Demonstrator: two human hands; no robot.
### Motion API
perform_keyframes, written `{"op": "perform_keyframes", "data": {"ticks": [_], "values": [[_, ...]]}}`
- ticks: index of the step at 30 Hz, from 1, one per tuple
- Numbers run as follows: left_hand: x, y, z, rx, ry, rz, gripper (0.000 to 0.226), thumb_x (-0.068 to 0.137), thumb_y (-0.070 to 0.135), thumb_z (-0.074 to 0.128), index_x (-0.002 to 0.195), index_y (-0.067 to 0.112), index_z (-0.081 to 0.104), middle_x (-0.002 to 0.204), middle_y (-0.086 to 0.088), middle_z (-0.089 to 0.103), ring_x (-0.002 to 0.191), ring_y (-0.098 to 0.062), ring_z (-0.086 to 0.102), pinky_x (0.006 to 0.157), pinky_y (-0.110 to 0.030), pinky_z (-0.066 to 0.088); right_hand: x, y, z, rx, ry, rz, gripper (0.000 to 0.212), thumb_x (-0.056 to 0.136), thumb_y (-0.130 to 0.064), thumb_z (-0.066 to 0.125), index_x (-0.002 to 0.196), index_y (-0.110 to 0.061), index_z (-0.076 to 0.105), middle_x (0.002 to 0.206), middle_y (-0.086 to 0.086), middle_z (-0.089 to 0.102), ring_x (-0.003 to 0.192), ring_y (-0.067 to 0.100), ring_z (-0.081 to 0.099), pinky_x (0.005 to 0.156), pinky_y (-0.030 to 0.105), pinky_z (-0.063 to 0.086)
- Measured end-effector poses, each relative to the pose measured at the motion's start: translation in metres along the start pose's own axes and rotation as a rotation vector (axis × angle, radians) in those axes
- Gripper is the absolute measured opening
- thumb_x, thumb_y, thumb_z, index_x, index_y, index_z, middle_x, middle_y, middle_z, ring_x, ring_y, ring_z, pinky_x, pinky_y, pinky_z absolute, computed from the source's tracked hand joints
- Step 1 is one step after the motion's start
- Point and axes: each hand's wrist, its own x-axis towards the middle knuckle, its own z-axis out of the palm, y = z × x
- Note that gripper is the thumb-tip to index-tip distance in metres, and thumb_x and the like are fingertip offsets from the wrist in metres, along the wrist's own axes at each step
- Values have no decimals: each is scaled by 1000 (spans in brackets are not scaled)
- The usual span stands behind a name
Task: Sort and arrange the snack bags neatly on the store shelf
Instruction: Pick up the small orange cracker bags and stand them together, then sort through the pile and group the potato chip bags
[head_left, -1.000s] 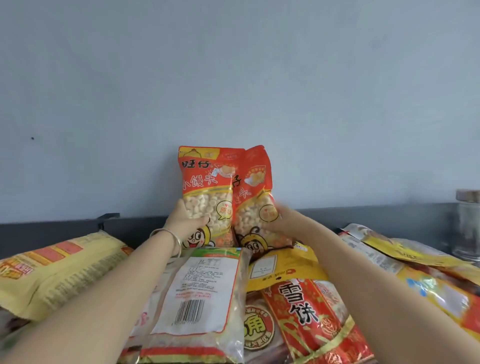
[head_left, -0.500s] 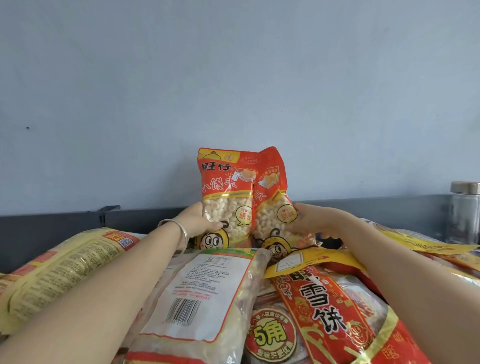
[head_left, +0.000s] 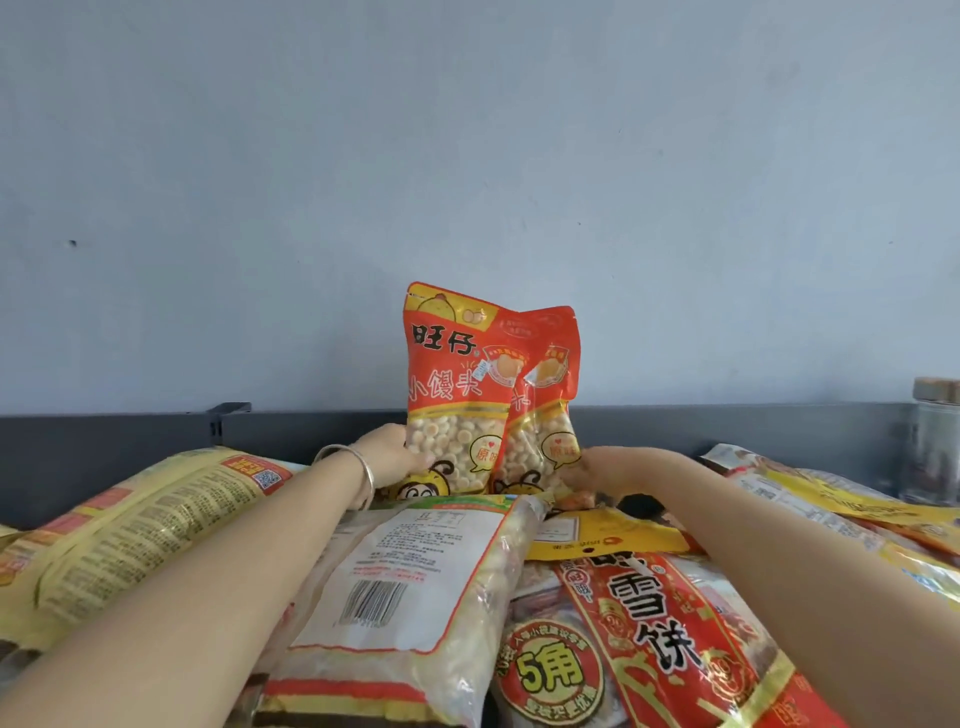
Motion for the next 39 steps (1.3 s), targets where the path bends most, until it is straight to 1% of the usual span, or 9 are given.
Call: {"op": "perform_keyframes", "data": {"ticks": [3, 7, 10, 15, 18, 21, 28, 32, 39], "values": [[-2, -3, 2, -100, -13, 19, 28, 95, 9, 50, 123, 8, 55, 124, -13, 59, 111, -21, 54, 98, -30, 39, -3, 6, 9, -77, 77, 40, 49, 98, -53, 32, 141, -31, 38, 138, 2, 52, 125, 27, 50, 103, 45, 42], [4, -8, 10, 402, -102, -193, 32, 100, 21, 39, 120, 3, 56, 115, -14, 58, 92, -17, 43, 77, -26, 35, 0, 11, 12, -307, 181, 196, 51, 93, -60, 31, 131, -32, 51, 131, -2, 57, 120, 27, 53, 99, 48, 43], [4, -4, 6, 543, -120, -176, 26, 99, 21, 38, 101, 9, 60, 94, -4, 56, 85, -19, 49, 75, -29, 41, -9, 9, 8, -410, 128, 183, 56, 89, -62, 39, 122, -20, 56, 121, 1, 60, 110, 27, 57, 94, 47, 46], [-15, 20, -2, 528, 23, -103, 22, 96, 26, 44, 104, 11, 58, 88, -2, 55, 80, -18, 53, 66, -24, 41, -36, -15, -1, -403, 315, -11, 21, 92, -40, 46, 88, -21, 52, 89, -2, 57, 76, 18, 56, 62, 30, 43], [-31, 34, 0, 477, 90, -82, 27, 96, 25, 48, 109, 5, 59, 90, -10, 60, 86, -24, 59, 64, -24, 41, -49, -38, 1, -269, 318, -197, 28, 95, -35, 45, 103, -16, 63, 100, 1, 62, 88, 21, 60, 69, 33, 47], [-44, 41, 3, 419, 166, -42, 24, 95, 23, 51, 95, 4, 64, 100, -15, 65, 89, -26, 61, 66, -25, 42, -61, -58, 5, -174, 330, -340, 29, 94, -33, 47, 113, -20, 66, 114, -1, 64, 100, 21, 59, 83, 37, 51], [-89, 40, -19, 411, 271, 100, 24, 94, 19, 51, 102, 7, 70, 111, -5, 67, 97, -20, 59, 83, -27, 43, -83, -92, 12, -92, 377, -577, 29, 96, -27, 49, 116, -14, 67, 114, 4, 66, 95, 21, 61, 83, 34, 53], [-124, 20, -50, 430, 343, 67, 24, 93, 16, 51, 107, 8, 69, 112, -6, 67, 103, -22, 60, 85, -25, 41, -96, -126, 20, -107, 353, -694, 30, 99, -25, 46, 119, -15, 66, 121, 2, 64, 113, 26, 54, 107, 44, 34], [-164, -40, -93, 417, 335, -131, 39, 92, 25, 54, 131, 18, 51, 133, -5, 52, 121, -22, 49, 94, -28, 39, -106, -185, 34, -117, 258, -828, 33, 97, -25, 51, 127, -16, 59, 128, 1, 60, 111, 19, 57, 90, 26, 43]]}}
